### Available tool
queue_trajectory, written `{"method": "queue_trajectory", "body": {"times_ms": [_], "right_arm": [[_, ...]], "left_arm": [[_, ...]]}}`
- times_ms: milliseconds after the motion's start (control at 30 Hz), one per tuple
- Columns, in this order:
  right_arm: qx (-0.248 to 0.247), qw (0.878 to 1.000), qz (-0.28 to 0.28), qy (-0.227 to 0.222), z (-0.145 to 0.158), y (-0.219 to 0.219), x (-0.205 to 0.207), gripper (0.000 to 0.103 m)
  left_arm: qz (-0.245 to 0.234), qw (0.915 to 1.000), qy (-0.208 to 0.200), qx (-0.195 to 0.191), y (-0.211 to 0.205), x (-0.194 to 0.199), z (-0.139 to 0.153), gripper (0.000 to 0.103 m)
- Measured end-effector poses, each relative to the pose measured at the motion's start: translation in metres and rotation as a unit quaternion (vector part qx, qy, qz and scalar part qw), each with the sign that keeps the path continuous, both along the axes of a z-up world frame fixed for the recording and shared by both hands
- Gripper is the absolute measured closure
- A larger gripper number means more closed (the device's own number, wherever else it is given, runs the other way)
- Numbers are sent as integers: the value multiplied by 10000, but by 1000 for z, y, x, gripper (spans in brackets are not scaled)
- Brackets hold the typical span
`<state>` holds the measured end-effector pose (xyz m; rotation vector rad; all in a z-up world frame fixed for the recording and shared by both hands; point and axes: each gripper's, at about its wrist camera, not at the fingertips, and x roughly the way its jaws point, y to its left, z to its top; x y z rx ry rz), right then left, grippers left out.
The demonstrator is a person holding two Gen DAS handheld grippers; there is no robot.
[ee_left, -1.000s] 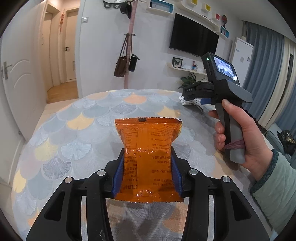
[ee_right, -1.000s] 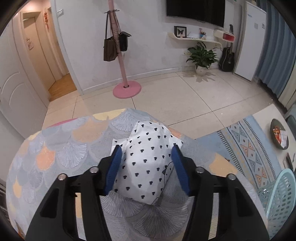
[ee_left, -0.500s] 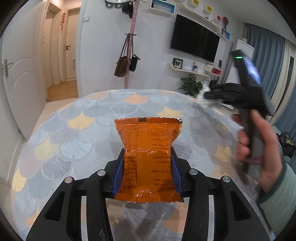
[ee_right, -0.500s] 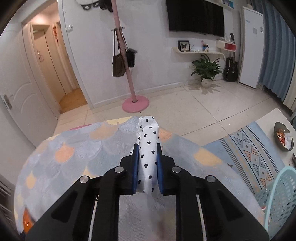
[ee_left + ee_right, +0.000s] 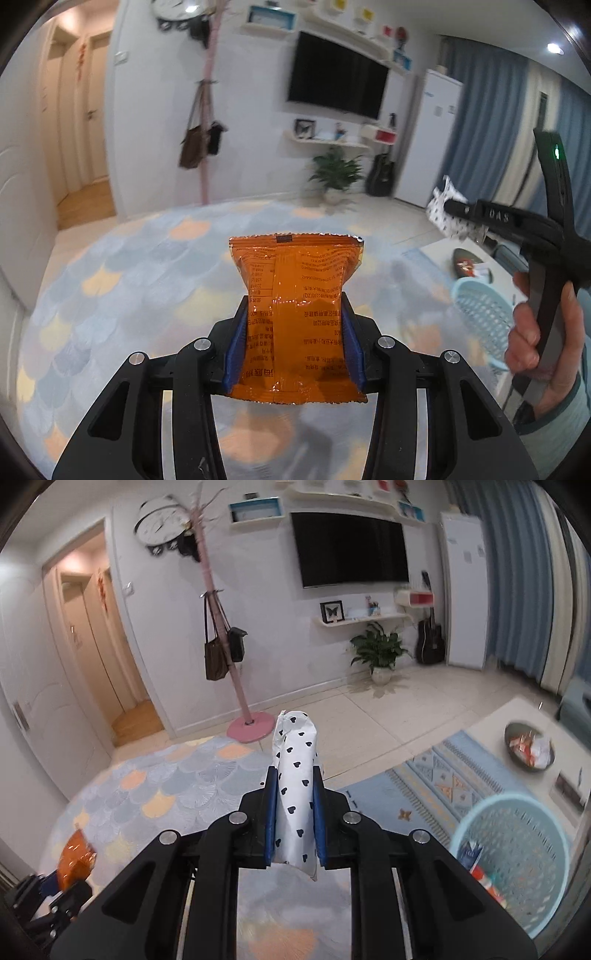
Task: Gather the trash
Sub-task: 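Drop the snack bag from the left tool into the basket while the right tool drops its bag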
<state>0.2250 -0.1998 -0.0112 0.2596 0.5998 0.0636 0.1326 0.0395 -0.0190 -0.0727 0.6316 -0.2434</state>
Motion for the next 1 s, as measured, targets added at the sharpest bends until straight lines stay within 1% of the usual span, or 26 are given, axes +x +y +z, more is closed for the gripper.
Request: {"method": "queue_trajectory", "body": {"times_ms": [33,100,167,300,400,500,600,700,800,867,900,967,1000], "right_arm": [[137,9999,-91,22,1,-13,-5,88],[261,9993,-253,-11,3,-36,-16,88],[306,9988,-379,-53,5,-54,-24,88],[195,9966,-795,4,4,-90,-36,88],[41,9943,-1067,30,2,-113,-44,88],[-208,9904,-1364,114,-3,-132,-50,88],[-213,9871,-1560,280,-14,-154,-55,88],[-244,9815,-1831,503,-27,-177,-59,88],[-154,9749,-2056,840,-48,-202,-59,88],[-89,9699,-2187,1070,-63,-216,-60,87],[-21,9658,-2284,1224,-73,-225,-61,87],[181,9594,-2381,1500,-91,-239,-63,87],[274,9579,-2396,1561,-96,-243,-63,87]], "left_arm": [[-74,10000,-15,-9,-6,1,3,60],[-236,9997,-51,-22,-20,5,10,60],[-435,9990,-65,-24,-39,10,16,60],[-831,9965,-66,-5,-81,21,23,60],[-1161,9932,-57,44,-120,32,25,60],[-1461,9893,-1,50,-156,40,23,60],[-1770,9841,122,0,-187,49,17,60],[-2099,9774,204,99,-225,56,6,60],[-2397,9697,390,272,-265,61,-13,60],[-2546,9648,583,292,-284,68,-25,60],[-2625,9617,737,268,-294,71,-33,60],[-2782,9530,1192,120,-307,80,-50,60],[-2818,9491,1402,56,-312,84,-57,60]]}}
